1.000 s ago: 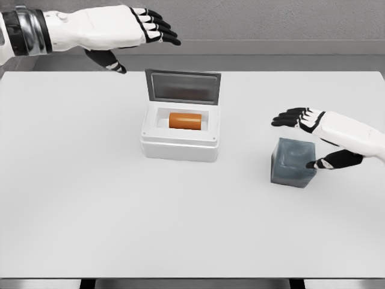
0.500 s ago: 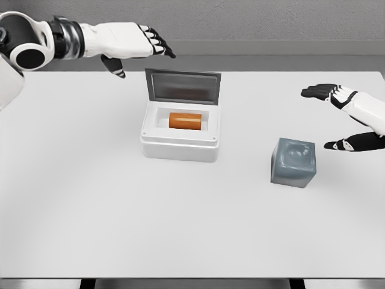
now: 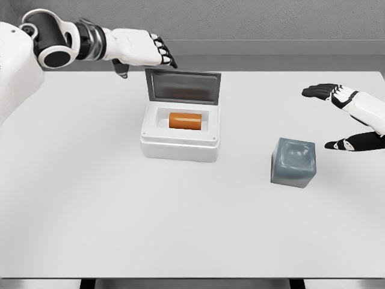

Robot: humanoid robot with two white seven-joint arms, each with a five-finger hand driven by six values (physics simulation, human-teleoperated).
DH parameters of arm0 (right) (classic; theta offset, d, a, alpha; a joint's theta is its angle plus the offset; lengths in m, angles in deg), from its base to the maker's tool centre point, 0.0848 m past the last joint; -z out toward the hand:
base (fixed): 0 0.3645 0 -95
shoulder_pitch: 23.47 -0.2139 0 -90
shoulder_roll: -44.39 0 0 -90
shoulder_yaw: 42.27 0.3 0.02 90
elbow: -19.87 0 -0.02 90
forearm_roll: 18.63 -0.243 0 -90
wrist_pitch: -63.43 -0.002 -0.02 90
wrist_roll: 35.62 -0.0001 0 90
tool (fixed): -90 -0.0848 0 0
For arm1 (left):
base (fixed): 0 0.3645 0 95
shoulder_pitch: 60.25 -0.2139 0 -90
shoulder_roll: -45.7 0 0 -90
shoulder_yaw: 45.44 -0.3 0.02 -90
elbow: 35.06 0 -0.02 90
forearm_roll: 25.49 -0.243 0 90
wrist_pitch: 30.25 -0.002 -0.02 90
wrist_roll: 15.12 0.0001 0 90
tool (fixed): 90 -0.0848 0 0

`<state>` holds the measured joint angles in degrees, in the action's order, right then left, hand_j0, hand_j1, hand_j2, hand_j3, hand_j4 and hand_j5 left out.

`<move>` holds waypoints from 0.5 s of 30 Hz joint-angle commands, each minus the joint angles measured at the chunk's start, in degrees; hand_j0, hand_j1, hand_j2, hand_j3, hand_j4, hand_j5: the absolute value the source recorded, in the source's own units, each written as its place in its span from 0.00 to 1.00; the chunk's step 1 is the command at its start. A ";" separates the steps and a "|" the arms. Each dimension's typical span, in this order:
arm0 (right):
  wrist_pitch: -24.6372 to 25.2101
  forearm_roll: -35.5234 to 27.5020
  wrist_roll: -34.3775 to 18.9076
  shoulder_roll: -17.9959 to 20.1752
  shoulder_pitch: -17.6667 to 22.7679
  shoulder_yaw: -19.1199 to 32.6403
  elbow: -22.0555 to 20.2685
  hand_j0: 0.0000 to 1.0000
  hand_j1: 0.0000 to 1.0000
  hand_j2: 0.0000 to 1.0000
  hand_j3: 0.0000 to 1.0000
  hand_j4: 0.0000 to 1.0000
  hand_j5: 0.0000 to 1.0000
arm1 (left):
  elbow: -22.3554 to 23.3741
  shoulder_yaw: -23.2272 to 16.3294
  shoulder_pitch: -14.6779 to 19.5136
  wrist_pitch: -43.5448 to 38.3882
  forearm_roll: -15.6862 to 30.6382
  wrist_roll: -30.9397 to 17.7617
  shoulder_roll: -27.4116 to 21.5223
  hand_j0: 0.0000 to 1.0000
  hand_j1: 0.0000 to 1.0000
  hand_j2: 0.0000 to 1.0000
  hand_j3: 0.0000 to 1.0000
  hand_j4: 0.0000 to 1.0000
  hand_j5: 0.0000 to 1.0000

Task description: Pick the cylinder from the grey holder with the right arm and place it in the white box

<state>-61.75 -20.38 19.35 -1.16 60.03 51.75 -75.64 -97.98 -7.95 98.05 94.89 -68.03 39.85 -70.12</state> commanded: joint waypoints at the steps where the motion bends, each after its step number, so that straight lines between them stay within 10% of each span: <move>1: 0.17 -0.45 0.03 0.11 0.00 0.03 -0.02 1.00 1.00 1.00 1.00 1.00 1.00 | 0.25 -0.40 0.00 -0.13 -1.06 0.03 0.17 1.00 1.00 1.00 1.00 1.00 1.00; 15: 0.17 -0.45 0.03 0.02 0.18 0.03 -0.02 1.00 1.00 1.00 1.00 1.00 1.00 | -2.91 -0.40 0.53 -0.13 -4.40 0.03 -0.63 1.00 1.00 1.00 1.00 1.00 1.00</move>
<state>-61.75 -20.38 19.35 -1.14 60.21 51.74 -75.64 -100.46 -8.46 98.48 94.88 -71.57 39.85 -70.63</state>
